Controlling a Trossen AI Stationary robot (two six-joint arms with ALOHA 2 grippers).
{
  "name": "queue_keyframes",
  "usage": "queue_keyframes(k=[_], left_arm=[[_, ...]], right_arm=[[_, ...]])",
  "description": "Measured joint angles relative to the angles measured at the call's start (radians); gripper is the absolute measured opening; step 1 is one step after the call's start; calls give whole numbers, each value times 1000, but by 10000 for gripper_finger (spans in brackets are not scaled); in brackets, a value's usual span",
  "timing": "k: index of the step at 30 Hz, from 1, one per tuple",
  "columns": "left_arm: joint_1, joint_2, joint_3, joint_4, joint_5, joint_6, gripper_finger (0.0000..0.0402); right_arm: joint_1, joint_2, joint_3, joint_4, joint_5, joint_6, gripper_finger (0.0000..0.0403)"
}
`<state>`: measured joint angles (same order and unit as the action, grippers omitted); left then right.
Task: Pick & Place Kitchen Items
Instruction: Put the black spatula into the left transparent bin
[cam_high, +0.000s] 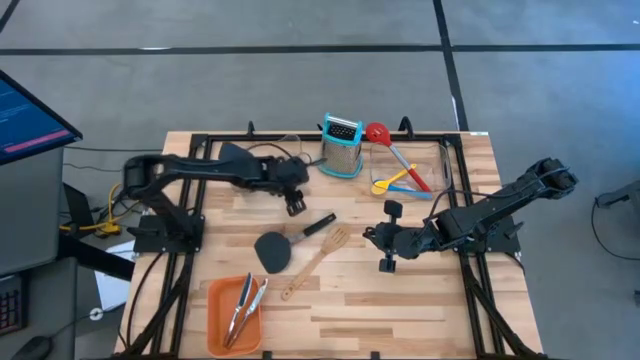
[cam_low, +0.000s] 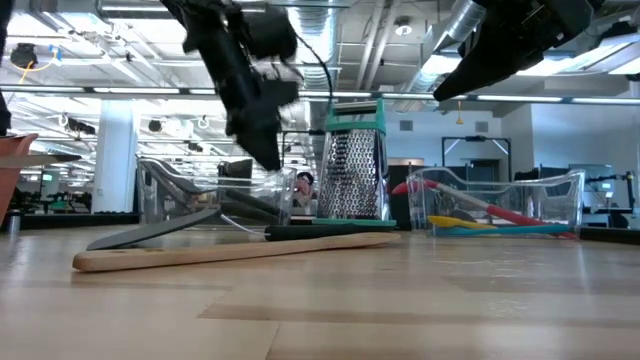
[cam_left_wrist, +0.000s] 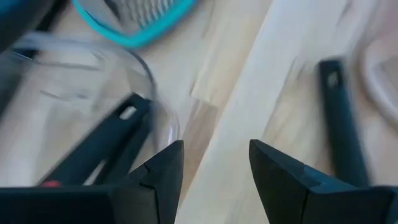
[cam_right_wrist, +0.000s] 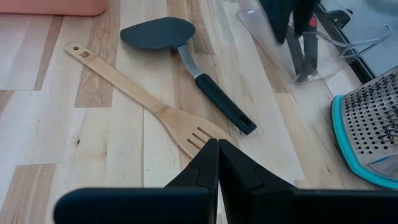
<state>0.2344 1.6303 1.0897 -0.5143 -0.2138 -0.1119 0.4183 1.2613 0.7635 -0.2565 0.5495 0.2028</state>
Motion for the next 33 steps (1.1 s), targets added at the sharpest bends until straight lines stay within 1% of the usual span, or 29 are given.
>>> queue_keyframes(k=[3,6,8,12,16,19,22,25,33], left_arm=[[-9,-92,0,0,13,-51,172],[-38,-170,-1,0,80,-115,172],[-75,-209,-6,7,116,-157,172],[-187,-240,-20,19,123,-211,172],[-325,-226,-22,69,110,-237,163],[-411,-204,-22,84,55,-237,154],[-466,-180,-22,88,-22,-237,147],[-491,-144,-22,88,-71,-237,143],[-477,13,-22,92,-77,-217,145]], right_arm=[[0,0,0,0,0,0,1],[0,0,0,-1,0,0,1],[0,0,0,-1,0,0,1],[0,0,0,-1,0,0,1],[0,0,0,-1,0,0,1],[0,0,0,3,0,0,1],[0,0,0,4,0,0,1],[0,0,0,5,0,0,1],[0,0,0,5,0,0,1]])
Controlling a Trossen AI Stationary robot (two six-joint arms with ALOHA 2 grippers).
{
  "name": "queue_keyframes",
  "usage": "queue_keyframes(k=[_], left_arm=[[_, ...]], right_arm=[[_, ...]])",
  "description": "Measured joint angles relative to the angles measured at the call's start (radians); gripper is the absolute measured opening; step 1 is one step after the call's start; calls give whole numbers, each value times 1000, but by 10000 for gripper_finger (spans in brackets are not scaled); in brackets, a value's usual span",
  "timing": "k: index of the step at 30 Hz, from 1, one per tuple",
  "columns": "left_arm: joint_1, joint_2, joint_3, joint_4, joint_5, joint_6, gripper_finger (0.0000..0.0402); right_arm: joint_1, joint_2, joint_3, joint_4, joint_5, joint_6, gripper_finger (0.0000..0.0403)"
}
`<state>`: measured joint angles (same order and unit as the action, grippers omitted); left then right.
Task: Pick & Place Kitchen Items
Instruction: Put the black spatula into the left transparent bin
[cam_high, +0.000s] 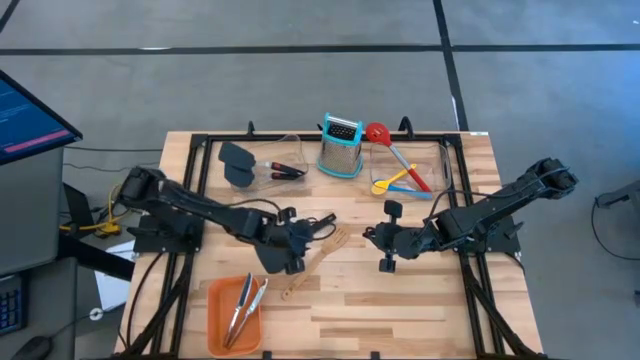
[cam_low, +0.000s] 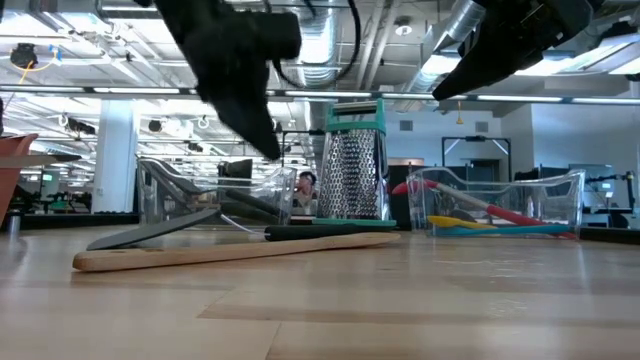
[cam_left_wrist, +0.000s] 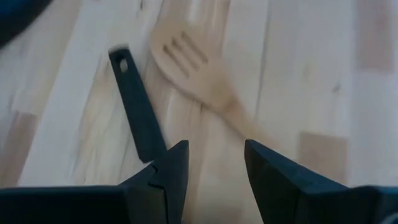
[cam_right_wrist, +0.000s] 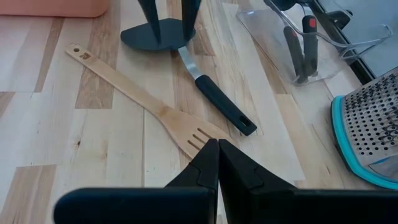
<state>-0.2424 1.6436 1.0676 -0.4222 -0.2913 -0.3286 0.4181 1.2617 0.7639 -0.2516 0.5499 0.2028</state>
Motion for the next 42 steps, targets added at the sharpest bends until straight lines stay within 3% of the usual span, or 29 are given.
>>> queue_keyframes(k=[9,17,24,42], left_arm=[[38,94,-1,-33,0,2,145],[78,95,-49,-39,3,-13,143],[95,95,-100,-31,98,-21,144],[101,93,-161,37,106,-82,145]], right_arm=[[0,0,0,-2,0,0,1],[0,0,0,-2,0,0,1],[0,0,0,-2,0,0,1],[0,0,0,-2,0,0,1]])
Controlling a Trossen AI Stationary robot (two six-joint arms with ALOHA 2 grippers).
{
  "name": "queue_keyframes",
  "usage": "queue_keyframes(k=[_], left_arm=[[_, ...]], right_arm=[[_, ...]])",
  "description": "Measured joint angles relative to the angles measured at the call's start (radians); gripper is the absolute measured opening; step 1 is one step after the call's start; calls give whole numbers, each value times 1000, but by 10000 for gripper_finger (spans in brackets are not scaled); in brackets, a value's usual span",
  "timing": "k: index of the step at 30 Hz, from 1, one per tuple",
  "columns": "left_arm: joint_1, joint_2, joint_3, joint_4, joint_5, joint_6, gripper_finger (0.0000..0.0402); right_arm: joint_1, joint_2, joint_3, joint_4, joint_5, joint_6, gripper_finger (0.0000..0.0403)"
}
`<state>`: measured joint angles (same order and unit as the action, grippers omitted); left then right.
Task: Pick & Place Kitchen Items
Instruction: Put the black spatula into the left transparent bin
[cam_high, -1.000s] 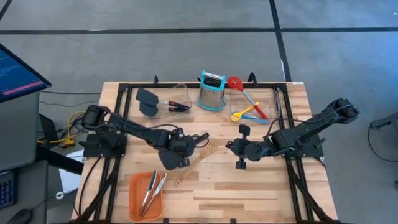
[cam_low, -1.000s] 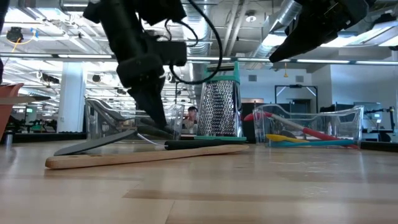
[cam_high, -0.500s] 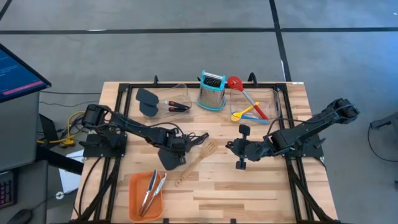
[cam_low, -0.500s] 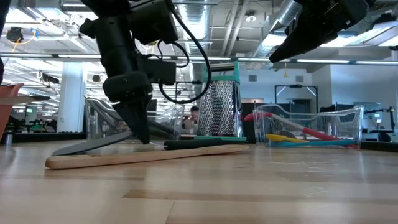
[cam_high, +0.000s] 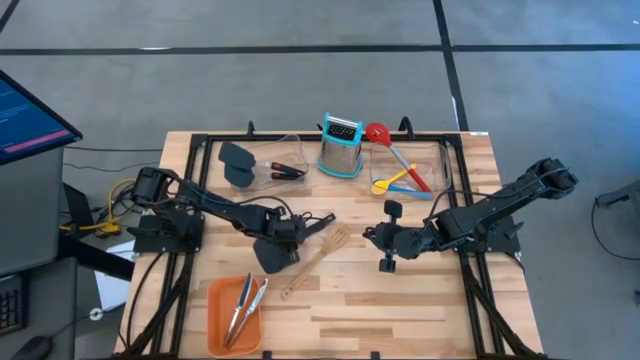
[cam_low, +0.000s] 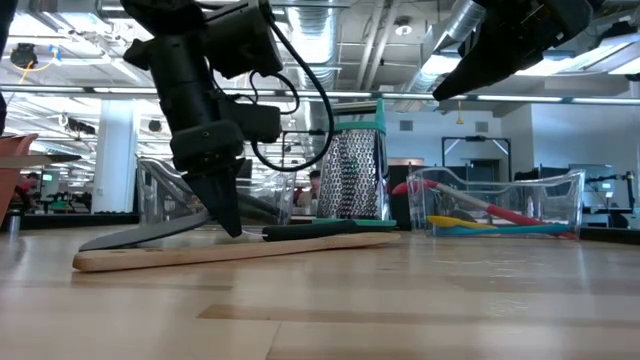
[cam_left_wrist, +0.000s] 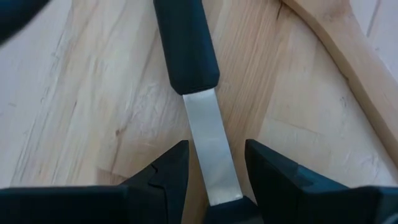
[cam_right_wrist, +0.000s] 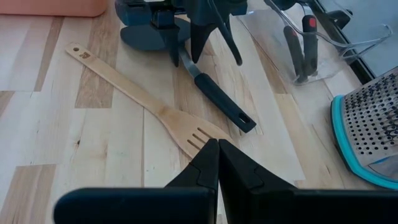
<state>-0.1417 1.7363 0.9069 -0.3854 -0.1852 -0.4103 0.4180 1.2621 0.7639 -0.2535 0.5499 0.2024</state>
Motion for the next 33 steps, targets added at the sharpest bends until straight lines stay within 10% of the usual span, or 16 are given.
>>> queue_keyframes(k=[33], left_arm=[[41,2,-3,16,1,11,20]], right_arm=[[0,0,0,0,0,0,1]])
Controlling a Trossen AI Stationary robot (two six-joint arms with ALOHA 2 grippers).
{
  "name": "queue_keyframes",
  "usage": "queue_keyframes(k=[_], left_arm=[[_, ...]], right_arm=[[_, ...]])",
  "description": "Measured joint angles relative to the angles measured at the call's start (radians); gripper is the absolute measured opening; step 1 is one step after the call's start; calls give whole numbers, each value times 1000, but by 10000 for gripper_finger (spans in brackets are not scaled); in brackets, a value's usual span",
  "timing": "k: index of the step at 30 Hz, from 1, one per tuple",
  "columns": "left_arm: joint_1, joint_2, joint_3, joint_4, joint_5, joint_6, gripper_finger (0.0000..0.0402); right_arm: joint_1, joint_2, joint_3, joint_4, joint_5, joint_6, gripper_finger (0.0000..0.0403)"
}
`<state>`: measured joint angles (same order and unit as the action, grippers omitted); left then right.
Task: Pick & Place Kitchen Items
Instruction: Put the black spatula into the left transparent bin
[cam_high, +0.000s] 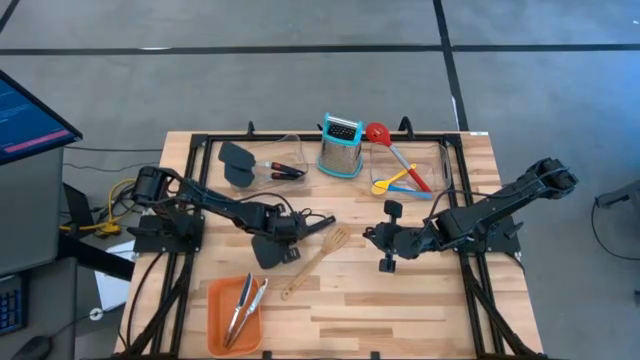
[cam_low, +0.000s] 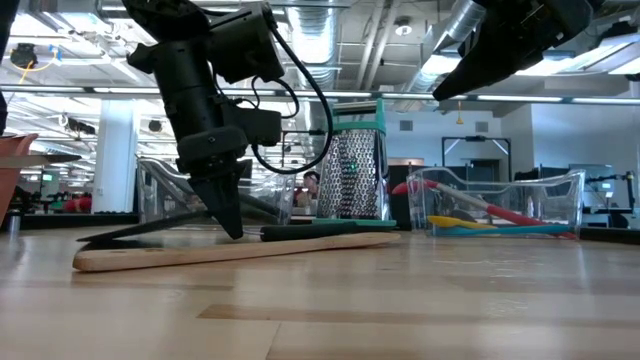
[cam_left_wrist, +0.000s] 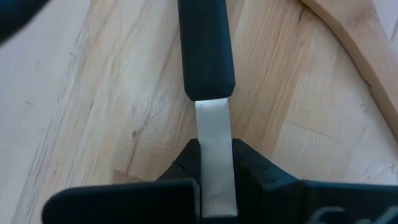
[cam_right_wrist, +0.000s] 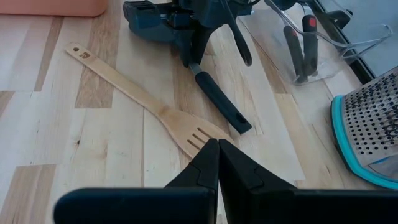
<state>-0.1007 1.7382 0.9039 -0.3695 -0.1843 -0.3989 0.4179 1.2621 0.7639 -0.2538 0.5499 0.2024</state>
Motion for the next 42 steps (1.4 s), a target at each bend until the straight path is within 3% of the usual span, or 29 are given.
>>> queue_keyframes(k=[15,25,32,42], left_arm=[[-11,-16,-2,21,-24,34,20],[-11,-224,-1,40,-116,81,18],[-11,-411,0,44,-261,185,18],[32,-605,1,48,-475,471,17]], right_arm=[[0,0,0,0,0,0,1],[0,0,0,0,0,0,1],[0,0,0,0,0,0,1],[0,0,0,0,0,0,1]])
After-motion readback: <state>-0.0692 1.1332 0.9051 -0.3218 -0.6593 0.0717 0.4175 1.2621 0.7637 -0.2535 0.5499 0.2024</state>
